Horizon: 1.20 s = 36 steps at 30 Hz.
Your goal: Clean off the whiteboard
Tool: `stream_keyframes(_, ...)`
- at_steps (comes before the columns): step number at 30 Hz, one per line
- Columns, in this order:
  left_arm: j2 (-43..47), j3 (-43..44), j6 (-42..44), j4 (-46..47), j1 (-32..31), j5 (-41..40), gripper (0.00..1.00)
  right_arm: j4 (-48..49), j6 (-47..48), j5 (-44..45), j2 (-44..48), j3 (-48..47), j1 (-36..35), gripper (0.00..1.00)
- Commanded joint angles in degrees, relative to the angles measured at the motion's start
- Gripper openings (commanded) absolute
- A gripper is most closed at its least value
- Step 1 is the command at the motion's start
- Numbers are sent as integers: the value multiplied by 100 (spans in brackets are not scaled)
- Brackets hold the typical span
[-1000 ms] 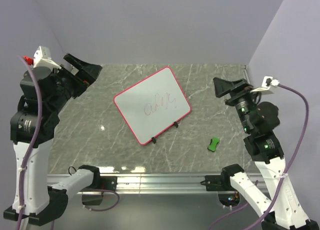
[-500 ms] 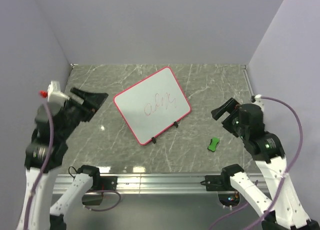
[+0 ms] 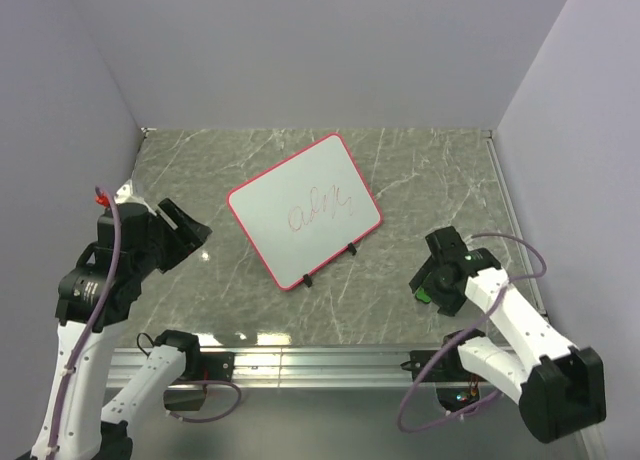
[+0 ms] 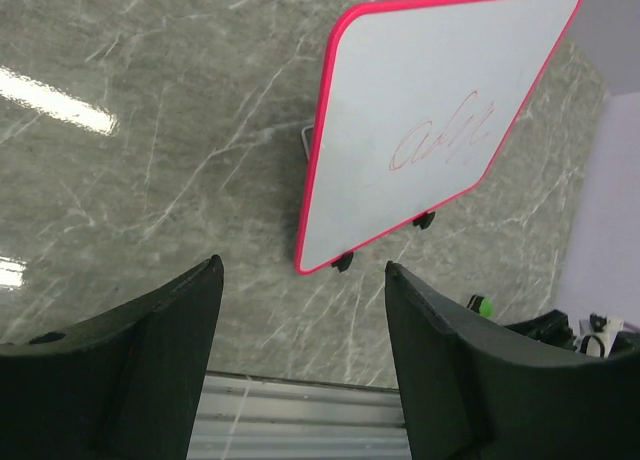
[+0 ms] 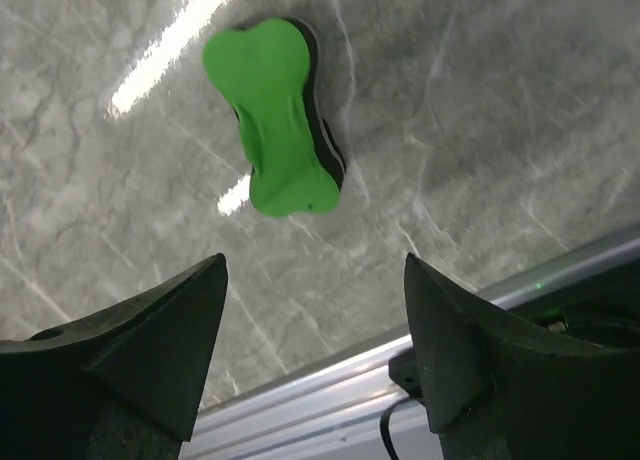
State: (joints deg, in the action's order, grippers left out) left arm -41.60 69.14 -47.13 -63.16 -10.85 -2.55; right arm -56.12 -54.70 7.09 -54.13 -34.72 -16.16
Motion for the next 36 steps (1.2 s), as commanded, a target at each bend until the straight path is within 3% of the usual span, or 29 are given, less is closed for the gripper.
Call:
stream_keyframes(1, -58, 2, 389, -30, -5, 202, 71, 662, -147, 274, -440, -52, -27, 77)
stream_keyframes(15, -269, 468, 749, -276, -5, 202, 70, 1094, 3, 714, -1266, -17, -27, 70)
stream_keyframes(17, -243, 468, 767, -285, -5, 202, 70, 1147, 73, 758, -1354, -35, -27, 63)
stream_keyframes(25, -269, 451, 758, -329, -5, 202, 70, 1200, 337, 1005, -1794, -307, -18, 53)
stream_keyframes(36, -331, 153, 688, -75, -5, 290, 72, 1112, 512, 1022, -2119, -746, -18, 22)
